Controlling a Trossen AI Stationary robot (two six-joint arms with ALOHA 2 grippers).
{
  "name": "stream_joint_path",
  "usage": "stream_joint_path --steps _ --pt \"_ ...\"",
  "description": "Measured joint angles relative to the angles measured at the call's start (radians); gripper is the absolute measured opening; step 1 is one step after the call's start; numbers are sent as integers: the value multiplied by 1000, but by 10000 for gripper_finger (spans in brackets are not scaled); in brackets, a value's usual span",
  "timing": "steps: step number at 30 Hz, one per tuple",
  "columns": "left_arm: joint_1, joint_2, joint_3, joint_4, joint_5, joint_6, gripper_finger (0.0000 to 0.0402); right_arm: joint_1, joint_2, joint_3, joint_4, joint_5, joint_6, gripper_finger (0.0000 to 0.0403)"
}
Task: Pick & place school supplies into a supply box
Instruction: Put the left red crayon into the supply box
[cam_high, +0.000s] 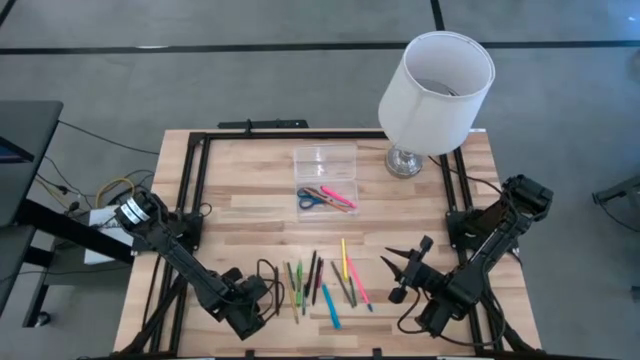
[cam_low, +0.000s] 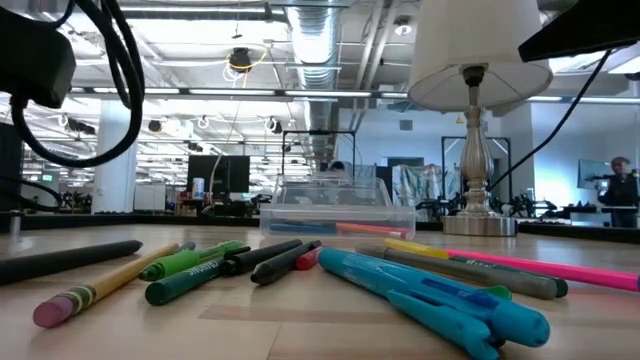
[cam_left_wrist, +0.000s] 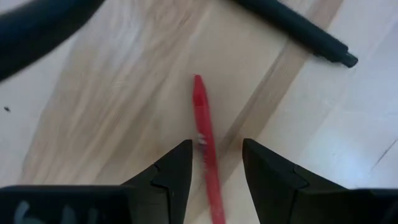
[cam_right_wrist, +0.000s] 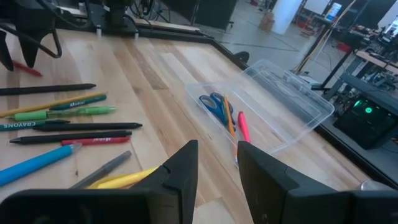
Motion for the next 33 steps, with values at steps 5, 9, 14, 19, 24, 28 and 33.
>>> stream_joint_path --steps 5,9,14,19,24,28,33 --pt "1 3 0 -2 35 19 137 0 0 0 0 -6 0 107" --pt "2 17 5 -28 64 72 137 0 0 0 0 -21 0 107" --pt "0 46 7 -52 76 171 137 0 0 0 1 -25 0 107" --pt "0 55 9 -56 79 214 137 0 0 0 5 -33 0 107" --pt "8 55 8 -55 97 240 137 0 0 0 5 -53 0 107" --pt "20 55 7 -48 110 264 137 0 0 0 5 -55 0 107" --pt "34 55 6 -38 121 298 136 0 0 0 5 -56 0 107"
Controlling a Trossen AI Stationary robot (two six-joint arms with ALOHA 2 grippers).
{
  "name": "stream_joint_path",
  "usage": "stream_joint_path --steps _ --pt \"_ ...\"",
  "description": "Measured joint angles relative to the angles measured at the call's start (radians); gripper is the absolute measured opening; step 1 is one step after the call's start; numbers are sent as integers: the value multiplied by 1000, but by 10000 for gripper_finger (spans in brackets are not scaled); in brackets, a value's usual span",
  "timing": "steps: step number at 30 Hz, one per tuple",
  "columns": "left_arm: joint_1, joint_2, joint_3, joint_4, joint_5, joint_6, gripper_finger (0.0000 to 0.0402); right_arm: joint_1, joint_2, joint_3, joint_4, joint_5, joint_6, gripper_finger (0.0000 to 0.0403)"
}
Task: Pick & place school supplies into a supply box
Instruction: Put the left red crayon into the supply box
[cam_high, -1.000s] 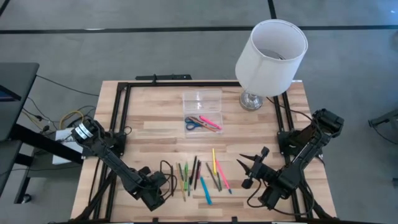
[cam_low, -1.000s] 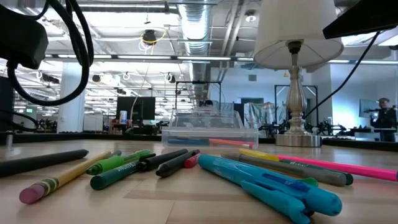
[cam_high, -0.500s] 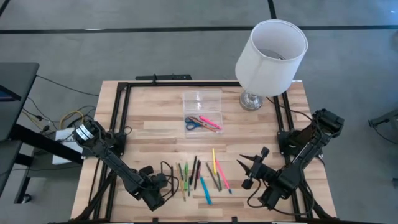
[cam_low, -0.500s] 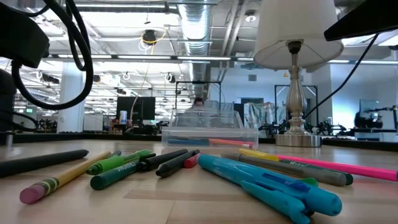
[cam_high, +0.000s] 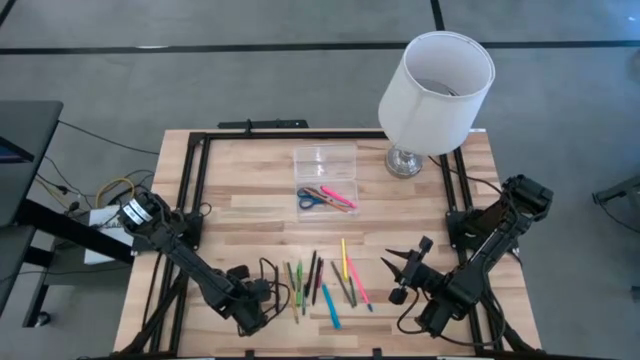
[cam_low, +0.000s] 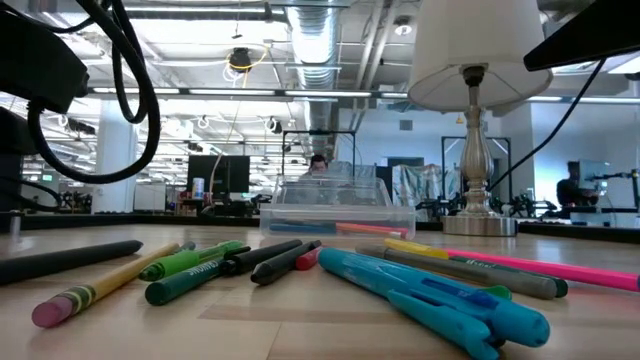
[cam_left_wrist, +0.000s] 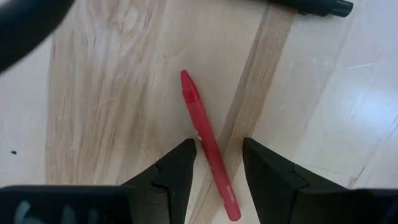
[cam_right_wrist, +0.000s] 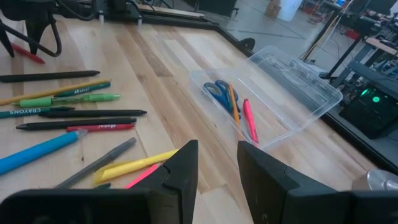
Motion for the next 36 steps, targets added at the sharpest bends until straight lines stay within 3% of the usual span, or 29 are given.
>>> stream_joint_path --steps 17,36 --pt "10 0 0 0 -16 38 29 0 0 0 -1 -21 0 107" --pt "7 0 -1 -14 -130 164 24 -2 0 0 -1 -22 -1 107"
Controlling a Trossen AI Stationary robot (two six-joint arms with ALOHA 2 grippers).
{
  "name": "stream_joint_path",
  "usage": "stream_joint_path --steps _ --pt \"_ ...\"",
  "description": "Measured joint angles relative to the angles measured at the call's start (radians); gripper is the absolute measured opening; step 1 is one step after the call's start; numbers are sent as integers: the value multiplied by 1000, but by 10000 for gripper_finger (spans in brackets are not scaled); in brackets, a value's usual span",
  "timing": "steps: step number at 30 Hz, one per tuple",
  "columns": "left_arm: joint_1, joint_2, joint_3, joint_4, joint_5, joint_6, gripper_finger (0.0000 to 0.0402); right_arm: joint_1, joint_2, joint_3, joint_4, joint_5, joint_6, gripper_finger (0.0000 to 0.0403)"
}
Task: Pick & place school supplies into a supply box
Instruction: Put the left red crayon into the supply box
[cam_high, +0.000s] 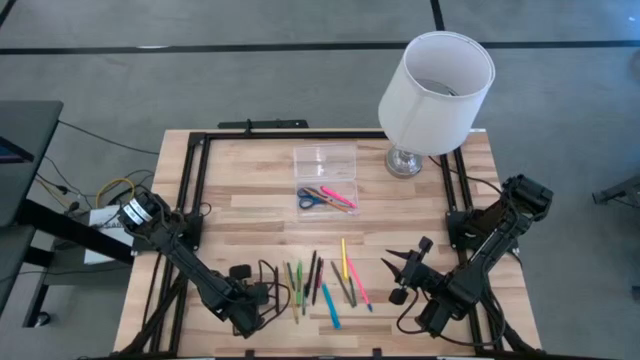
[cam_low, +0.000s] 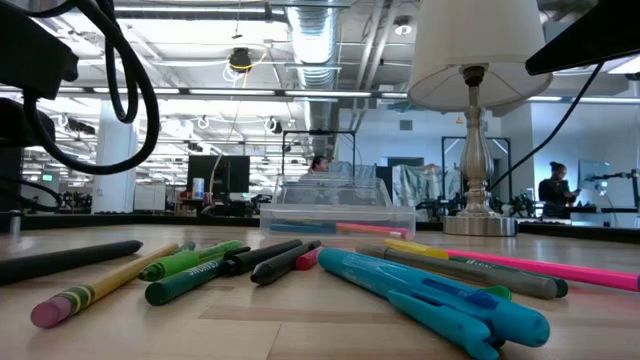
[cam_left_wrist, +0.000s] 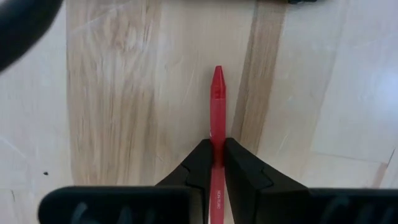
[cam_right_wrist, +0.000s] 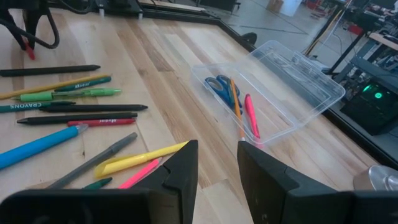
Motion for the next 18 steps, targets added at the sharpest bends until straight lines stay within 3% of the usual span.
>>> stream_joint_path --steps 13,18 --pt "2 18 90 -73 -1 98 25 0 0 0 0 0 0 107" --pt "10 18 134 -114 -77 120 25 0 0 0 0 0 0 107"
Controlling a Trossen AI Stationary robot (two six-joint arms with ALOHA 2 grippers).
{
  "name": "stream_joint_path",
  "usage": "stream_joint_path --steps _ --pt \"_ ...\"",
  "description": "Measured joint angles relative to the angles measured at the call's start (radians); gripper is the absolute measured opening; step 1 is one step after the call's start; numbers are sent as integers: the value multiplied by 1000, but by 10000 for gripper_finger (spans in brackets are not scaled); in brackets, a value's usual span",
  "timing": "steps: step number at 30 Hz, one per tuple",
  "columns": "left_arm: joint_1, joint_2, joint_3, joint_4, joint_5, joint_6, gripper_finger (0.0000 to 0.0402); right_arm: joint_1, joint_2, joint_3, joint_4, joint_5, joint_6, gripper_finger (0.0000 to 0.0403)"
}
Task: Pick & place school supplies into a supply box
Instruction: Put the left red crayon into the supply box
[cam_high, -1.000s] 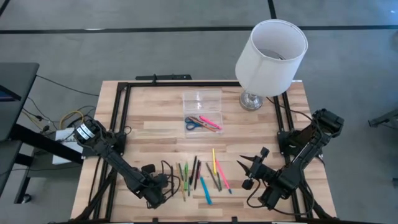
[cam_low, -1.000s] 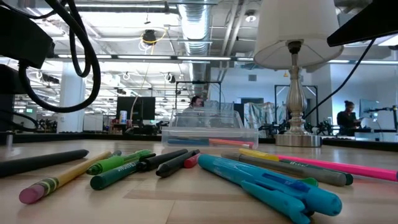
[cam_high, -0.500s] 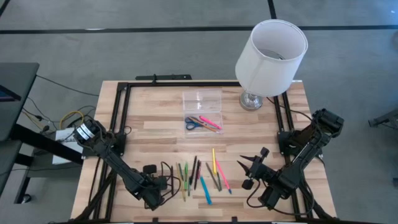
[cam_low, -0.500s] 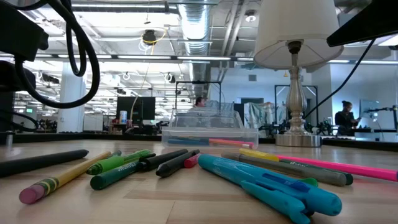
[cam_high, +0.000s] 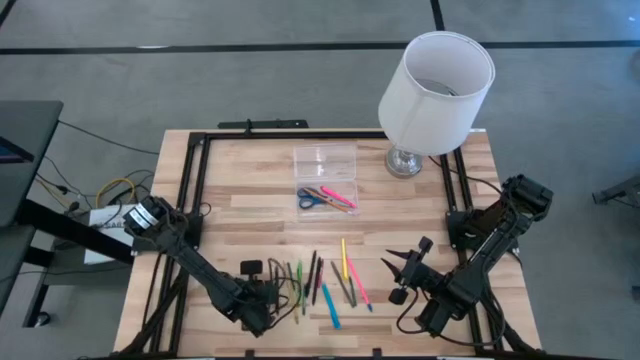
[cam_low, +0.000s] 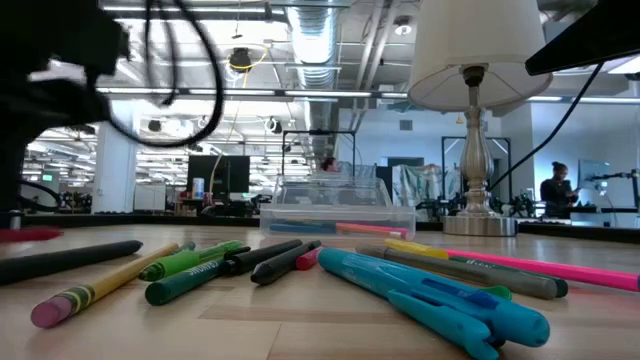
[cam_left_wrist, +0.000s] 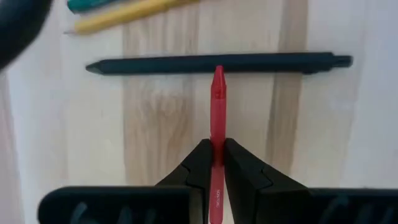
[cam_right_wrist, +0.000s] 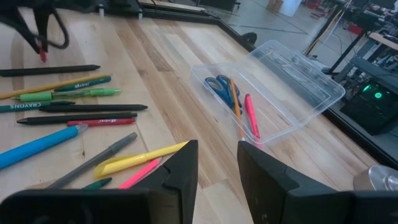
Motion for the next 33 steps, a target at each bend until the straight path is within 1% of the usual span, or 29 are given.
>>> stream_joint_path --steps 3,8,12,20,23,28,33 --pt "-1 0 17 -20 -19 31 25 0 0 0 0 0 0 107" --pt "29 -1 55 -93 -136 75 25 0 0 0 0 0 0 107" --pt "83 -3 68 -108 -191 132 25 -2 0 0 0 0 0 107" --pt "252 -4 69 -101 -320 280 25 -21 1 0 0 -2 0 107" --pt "327 -4 69 -90 -350 333 25 -25 1 0 0 -3 -1 107" --pt "448 -4 69 -16 -401 409 25 -27 1 0 0 -3 -2 107" --pt "541 -5 69 111 -419 482 25 -27 1 0 0 -3 -2 107"
